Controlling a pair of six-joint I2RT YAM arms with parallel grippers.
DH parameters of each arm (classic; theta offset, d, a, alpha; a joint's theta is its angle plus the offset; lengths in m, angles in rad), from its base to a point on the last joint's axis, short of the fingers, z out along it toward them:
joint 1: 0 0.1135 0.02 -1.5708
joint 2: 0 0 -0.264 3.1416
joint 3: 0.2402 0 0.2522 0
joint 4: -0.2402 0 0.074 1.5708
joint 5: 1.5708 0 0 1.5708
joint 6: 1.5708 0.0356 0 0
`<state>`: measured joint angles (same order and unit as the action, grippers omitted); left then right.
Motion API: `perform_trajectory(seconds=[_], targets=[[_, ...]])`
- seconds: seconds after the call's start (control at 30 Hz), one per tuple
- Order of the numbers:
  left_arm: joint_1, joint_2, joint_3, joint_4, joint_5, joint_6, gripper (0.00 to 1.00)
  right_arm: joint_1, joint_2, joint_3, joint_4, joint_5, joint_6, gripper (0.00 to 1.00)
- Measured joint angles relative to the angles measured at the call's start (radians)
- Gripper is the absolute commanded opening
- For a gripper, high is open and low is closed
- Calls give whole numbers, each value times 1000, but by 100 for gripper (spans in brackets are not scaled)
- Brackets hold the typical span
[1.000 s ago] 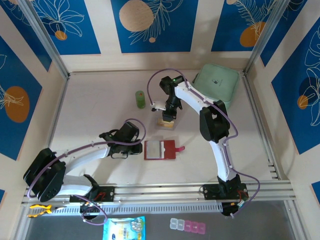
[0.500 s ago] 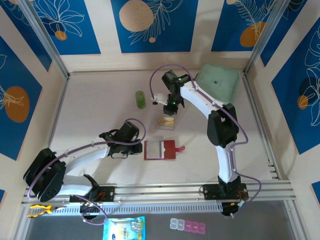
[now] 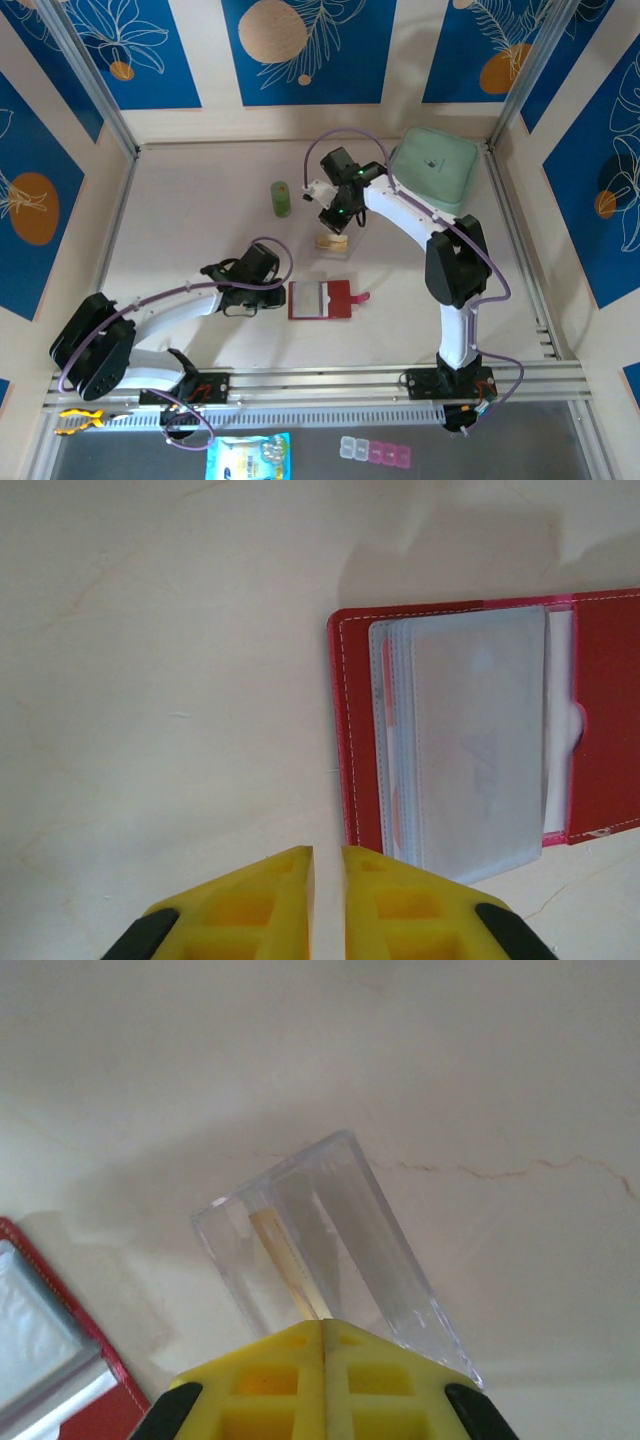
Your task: Take the credit cards out of the card holder
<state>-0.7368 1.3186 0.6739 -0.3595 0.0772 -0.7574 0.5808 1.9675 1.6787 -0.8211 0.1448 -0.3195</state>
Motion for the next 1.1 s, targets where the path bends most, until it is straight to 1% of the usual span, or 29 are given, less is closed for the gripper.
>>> perform_trajectory(seconds=[0.2, 0.5, 0.77, 0.97, 1.1], targets=[[0, -6, 0, 0, 0, -1, 15, 3, 43, -11, 49, 47, 58, 5], [0, -21, -26, 4, 0, -11, 15, 10, 64, -84, 107, 84, 67, 6], [0, -21, -27, 8, 8, -19, 15, 15, 48, -121, 163, 112, 81, 11], [0, 0, -27, 19, 21, -19, 16, 18, -17, -172, 163, 126, 131, 13], [0, 23, -26, 34, 34, -19, 16, 29, -130, -246, 179, 112, 259, 15]])
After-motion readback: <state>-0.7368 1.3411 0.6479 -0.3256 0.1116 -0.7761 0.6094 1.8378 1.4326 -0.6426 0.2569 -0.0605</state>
